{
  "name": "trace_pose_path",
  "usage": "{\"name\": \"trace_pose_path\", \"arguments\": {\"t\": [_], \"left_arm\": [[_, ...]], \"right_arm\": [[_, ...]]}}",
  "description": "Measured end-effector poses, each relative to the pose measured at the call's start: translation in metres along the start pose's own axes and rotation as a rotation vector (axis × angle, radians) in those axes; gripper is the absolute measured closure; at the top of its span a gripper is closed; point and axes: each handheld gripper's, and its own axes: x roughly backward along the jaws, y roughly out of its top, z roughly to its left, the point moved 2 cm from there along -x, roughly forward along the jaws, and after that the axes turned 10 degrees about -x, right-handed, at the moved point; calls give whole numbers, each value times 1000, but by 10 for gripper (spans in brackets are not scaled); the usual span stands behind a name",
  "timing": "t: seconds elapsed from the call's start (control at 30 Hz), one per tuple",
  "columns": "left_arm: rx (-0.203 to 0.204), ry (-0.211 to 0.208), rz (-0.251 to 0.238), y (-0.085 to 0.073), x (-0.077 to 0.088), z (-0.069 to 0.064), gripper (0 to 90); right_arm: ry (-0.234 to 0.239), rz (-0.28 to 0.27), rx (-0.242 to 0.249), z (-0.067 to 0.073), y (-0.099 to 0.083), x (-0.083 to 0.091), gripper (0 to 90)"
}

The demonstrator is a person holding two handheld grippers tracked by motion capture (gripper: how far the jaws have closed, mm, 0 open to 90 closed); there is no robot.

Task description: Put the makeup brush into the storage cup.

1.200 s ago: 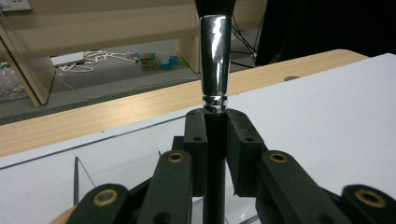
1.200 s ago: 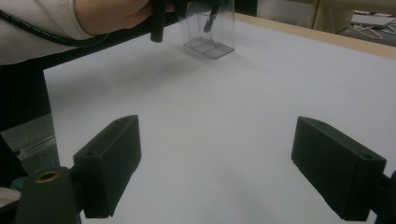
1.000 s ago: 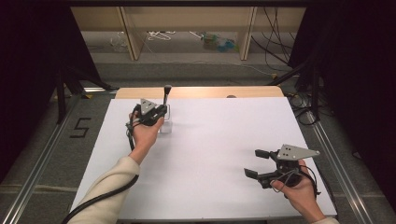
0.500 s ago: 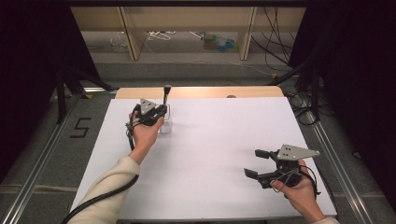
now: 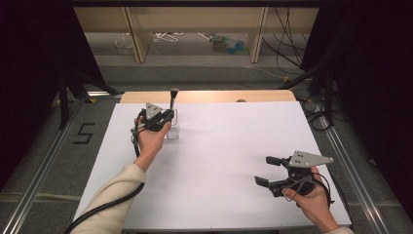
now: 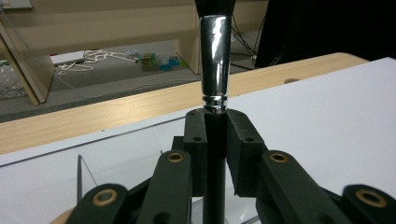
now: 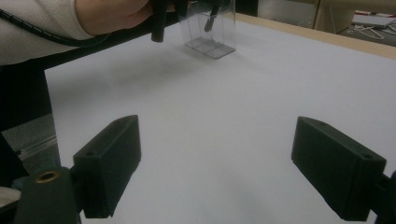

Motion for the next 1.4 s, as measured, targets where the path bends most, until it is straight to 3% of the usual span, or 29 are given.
{"name": "trace_pose_path", "arguments": {"t": [0.1,0.2,0.27,0.37,0.5,0.53,0.67,0.77,0.83,1.33,1.4], "left_arm": [[21,-9,-47,8,4,0,569],[18,-16,-84,18,9,0,352],[4,-21,-102,23,12,-1,255],[-12,-28,-110,28,16,-2,191],[-21,-34,-111,30,19,-2,161],[-43,-36,-113,31,20,-1,158],[-57,-45,-111,33,24,-3,154],[-46,-58,-107,33,27,-6,148],[-63,-59,-99,34,29,-6,145],[-87,-99,-95,27,55,-15,144],[-89,-107,-98,26,58,-16,145]], "right_arm": [[1,-1,2,0,0,0,166],[-10,17,4,0,0,2,166],[0,4,1,0,0,0,166],[-1,4,1,0,0,0,165],[1,12,-9,1,0,0,166],[2,15,-13,1,0,1,166],[-14,14,3,0,0,2,166],[-14,14,1,0,0,2,165],[-14,14,2,0,0,2,165],[-7,1,-1,0,0,1,165],[-12,22,-7,1,1,3,165]]}}
